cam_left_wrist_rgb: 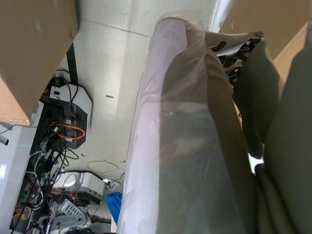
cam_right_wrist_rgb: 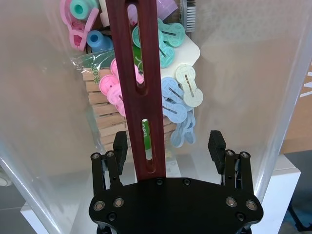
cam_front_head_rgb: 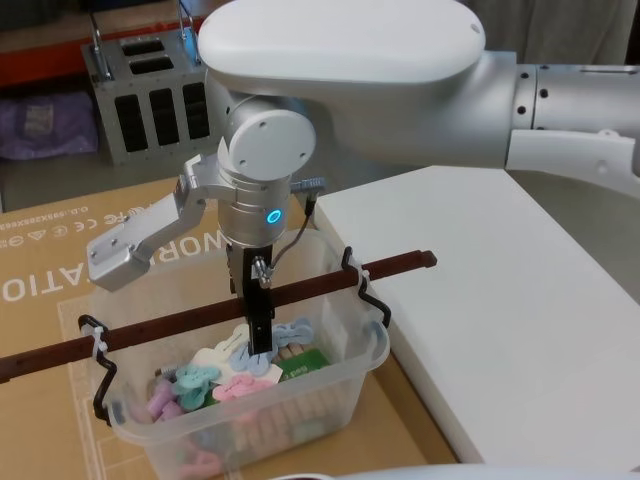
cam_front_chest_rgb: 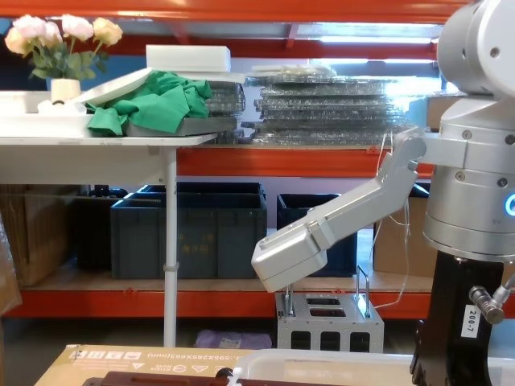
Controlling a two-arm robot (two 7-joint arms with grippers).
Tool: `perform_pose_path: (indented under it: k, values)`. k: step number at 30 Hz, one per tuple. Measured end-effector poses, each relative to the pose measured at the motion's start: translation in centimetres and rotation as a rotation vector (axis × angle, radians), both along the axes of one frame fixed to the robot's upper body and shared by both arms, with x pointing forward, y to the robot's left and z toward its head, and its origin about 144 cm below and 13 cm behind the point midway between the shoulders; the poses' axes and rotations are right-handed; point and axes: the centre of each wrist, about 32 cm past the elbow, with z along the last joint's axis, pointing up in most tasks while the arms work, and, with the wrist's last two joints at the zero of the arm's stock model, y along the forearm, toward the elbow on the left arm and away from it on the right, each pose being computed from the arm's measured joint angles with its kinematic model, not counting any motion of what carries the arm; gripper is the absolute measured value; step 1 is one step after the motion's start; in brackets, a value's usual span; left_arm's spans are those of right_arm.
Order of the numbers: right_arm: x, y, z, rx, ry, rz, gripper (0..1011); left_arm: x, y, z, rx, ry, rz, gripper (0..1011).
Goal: Use one hand to grasp the basket and place it at the designated location.
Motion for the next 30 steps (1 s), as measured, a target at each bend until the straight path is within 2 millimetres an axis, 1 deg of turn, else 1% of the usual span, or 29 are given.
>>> perform_pose_path:
  k: [6, 9, 10, 12, 13, 16, 18, 19, 20, 22, 23, 24, 26, 28, 30]
  values:
    - [0.07, 0.04, -0.07, -0.003, 0.002, 0.000, 1002, 0.00, 0.00, 0.00, 0.000, 0.000, 0.000, 0]
    - [0.12, 0.09, -0.14, -0.006, 0.004, -0.001, 979, 0.00, 0.00, 0.00, 0.000, 0.000, 0.000, 0]
    - [0.14, 0.08, -0.15, -0.006, 0.005, -0.002, 944, 0.00, 0.00, 0.00, 0.000, 0.000, 0.000, 0]
    - [0.17, 0.06, -0.16, -0.005, 0.006, -0.002, 915, 0.00, 0.00, 0.00, 0.000, 0.000, 0.000, 0]
    - [0.17, 0.05, -0.16, -0.004, 0.006, -0.001, 867, 0.00, 0.00, 0.00, 0.000, 0.000, 0.000, 0]
    - [0.21, 0.01, -0.16, -0.003, 0.007, 0.001, 815, 0.00, 0.00, 0.00, 0.000, 0.000, 0.000, 0]
    - [0.24, -0.01, -0.16, -0.003, 0.007, 0.001, 740, 0.00, 0.00, 0.00, 0.000, 0.000, 0.000, 0]
    - [0.25, -0.02, -0.15, -0.002, 0.007, 0.000, 728, 0.00, 0.00, 0.00, 0.000, 0.000, 0.000, 0]
    - [0.26, -0.02, -0.14, -0.002, 0.007, 0.001, 669, 0.00, 0.00, 0.00, 0.000, 0.000, 0.000, 0]
    - [0.26, -0.02, -0.12, -0.001, 0.007, 0.002, 601, 0.00, 0.00, 0.00, 0.000, 0.000, 0.000, 0]
    - [0.26, -0.02, -0.12, -0.001, 0.007, 0.002, 601, 0.00, 0.00, 0.00, 0.000, 0.000, 0.000, 0]
    - [0.27, -0.04, -0.10, 0.001, 0.007, 0.002, 539, 0.00, 0.00, 0.00, 0.000, 0.000, 0.000, 0]
    - [0.28, -0.07, -0.08, 0.002, 0.006, 0.002, 498, 0.00, 0.00, 0.00, 0.000, 0.000, 0.000, 0]
    - [0.28, -0.06, -0.04, 0.003, 0.006, 0.003, 422, 0.00, 0.00, 0.00, 0.000, 0.000, 0.000, 0]
    - [0.28, -0.08, 0.05, 0.008, 0.008, 0.002, 395, 0.00, 0.00, 0.00, 0.000, 0.000, 0.000, 0]
